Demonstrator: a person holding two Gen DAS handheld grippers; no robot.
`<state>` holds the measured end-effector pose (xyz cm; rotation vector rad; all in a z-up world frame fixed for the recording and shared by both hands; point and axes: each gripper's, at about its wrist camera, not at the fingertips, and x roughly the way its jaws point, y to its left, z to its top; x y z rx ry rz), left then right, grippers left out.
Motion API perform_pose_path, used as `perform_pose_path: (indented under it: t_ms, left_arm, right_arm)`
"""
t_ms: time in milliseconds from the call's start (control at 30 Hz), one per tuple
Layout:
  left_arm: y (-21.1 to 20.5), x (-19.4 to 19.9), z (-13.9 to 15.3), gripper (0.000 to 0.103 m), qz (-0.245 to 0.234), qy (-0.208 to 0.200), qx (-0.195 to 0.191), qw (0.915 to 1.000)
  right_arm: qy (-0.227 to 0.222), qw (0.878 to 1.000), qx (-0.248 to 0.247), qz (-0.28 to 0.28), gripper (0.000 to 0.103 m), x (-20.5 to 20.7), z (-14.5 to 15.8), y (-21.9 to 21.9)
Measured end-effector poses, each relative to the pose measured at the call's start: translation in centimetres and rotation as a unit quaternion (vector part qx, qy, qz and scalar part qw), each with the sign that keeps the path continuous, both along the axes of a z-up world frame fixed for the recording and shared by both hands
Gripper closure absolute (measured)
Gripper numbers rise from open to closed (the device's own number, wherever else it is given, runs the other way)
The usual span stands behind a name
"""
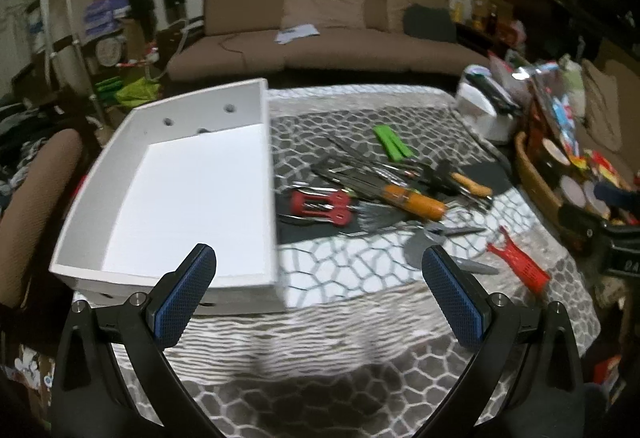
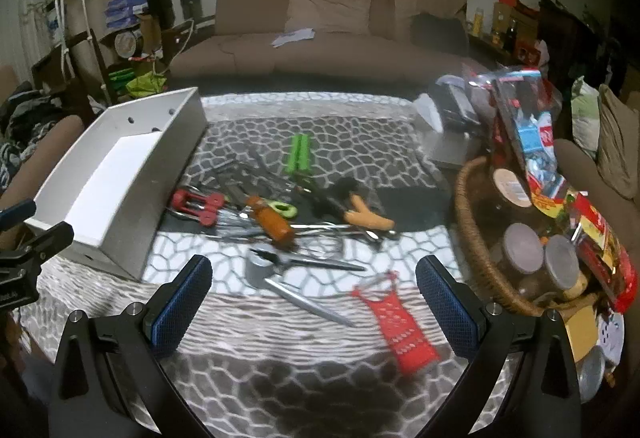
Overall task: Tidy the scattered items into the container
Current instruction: 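Move both tools toward the grey garlic press and red grater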
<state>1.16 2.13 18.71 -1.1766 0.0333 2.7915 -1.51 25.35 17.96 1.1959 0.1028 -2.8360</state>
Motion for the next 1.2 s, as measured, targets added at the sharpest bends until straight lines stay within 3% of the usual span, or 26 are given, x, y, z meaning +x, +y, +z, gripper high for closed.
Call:
perform_pose_path:
  t_ms: [233,433,767,1200]
  left_arm:
    - [5.6,0.0,-2.5,0.0,-0.043,-0.024,0.0,0.9988]
    - [9.7,-0.5,-5.0,0.0,-0.07,-0.02,-0.018,0.9972]
    - [13.2,-4.9,-10.9,0.0,-0.065,-0.044,-0.05,0.9956]
    - [15.6,-8.5,-14.4,0.0,-0.073,-0.063,-0.071,0.9927]
  right_arm:
    - [-0.026,1.0,-0.001,-0.015,0.0,0.7,-3.1,5.3]
    - [-0.042,0.999,-0.004,-0.008,0.0,1.3,-6.4,8.6]
    - [-0.07,0.997,-0.014,0.008,0.0,0.8,-11.2,10.3]
    - [-0.086,0.995,-0.044,0.037,0.0,-1.6,-14.9,10.2]
